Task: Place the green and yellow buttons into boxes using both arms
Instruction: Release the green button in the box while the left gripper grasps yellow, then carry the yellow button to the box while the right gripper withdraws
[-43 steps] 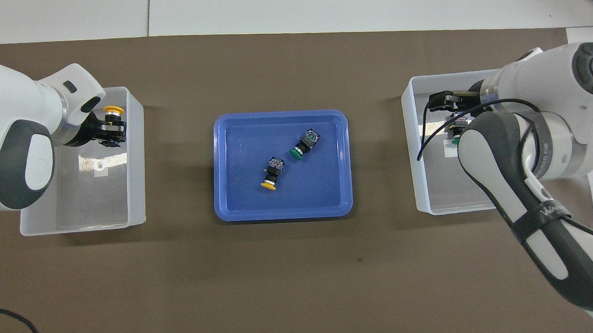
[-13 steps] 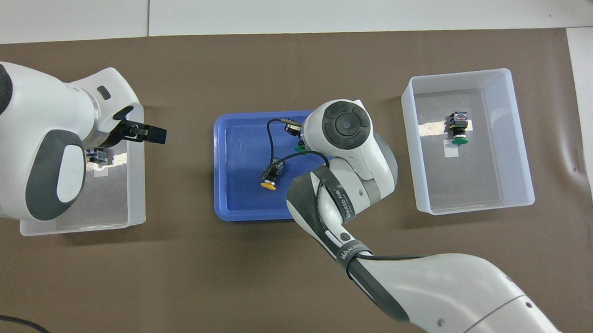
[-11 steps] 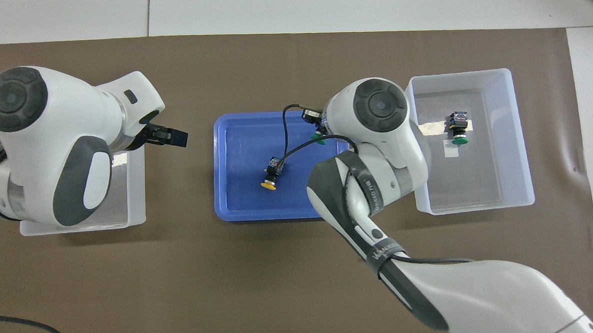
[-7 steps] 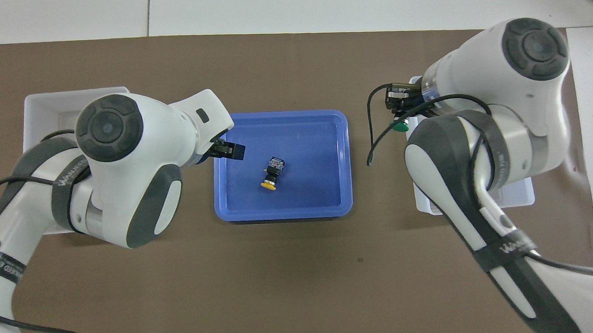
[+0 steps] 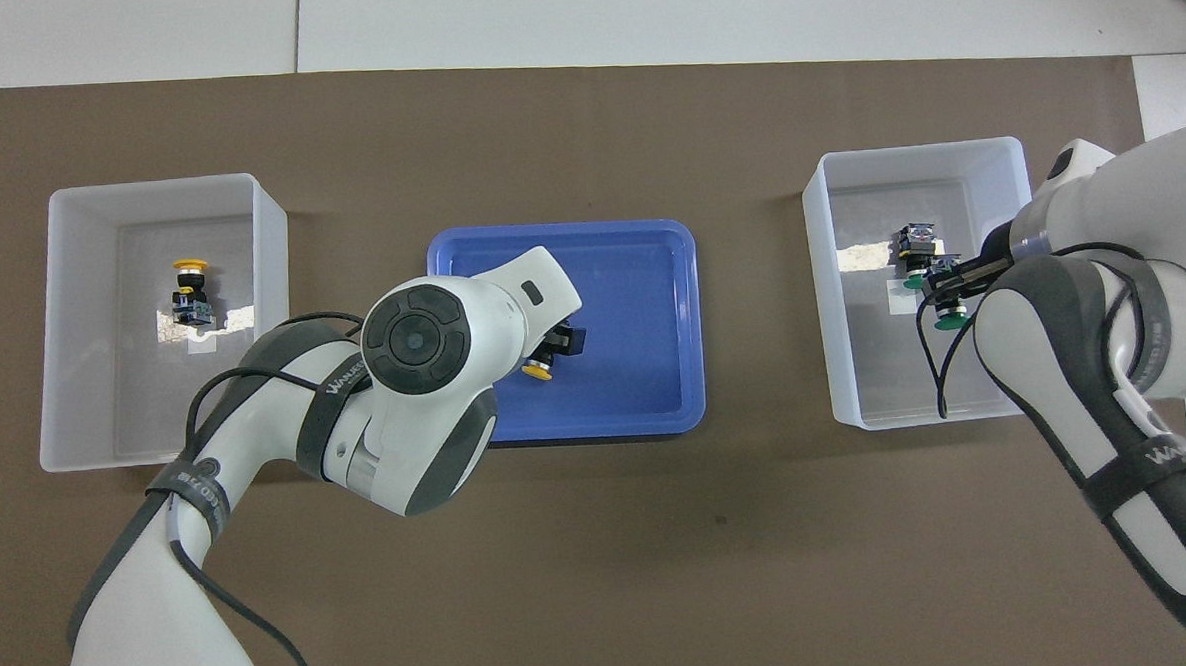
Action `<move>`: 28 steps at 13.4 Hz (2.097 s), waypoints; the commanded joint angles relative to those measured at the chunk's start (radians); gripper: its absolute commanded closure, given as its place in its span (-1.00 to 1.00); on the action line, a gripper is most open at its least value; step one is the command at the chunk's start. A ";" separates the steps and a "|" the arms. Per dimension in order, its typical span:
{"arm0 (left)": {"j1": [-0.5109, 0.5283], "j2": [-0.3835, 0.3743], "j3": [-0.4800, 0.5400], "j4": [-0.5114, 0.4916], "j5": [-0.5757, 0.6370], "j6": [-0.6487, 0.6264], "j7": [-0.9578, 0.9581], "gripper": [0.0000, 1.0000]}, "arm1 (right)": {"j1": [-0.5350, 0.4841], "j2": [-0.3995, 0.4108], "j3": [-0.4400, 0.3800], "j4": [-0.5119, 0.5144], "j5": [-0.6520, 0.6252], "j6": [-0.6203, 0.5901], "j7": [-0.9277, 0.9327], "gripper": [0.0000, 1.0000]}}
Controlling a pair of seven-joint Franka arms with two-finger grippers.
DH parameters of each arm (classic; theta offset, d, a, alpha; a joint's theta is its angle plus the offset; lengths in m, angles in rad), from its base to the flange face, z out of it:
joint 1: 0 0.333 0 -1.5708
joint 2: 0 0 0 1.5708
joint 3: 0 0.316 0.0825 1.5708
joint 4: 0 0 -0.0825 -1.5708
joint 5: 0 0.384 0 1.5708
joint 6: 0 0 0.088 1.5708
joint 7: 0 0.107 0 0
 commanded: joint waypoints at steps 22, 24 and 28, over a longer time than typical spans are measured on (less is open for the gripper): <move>0.232 -0.055 0.043 0.266 0.099 -0.391 -0.010 1.00 | -0.023 -0.110 -0.002 0.211 -0.047 -0.151 0.158 -1.00; 0.319 -0.055 0.043 0.260 0.099 -0.385 -0.009 1.00 | -0.040 -0.116 0.000 0.336 -0.055 -0.313 0.159 -1.00; 0.442 -0.102 0.042 0.116 0.090 -0.287 0.046 1.00 | -0.103 -0.134 -0.002 0.482 -0.058 -0.531 0.159 -1.00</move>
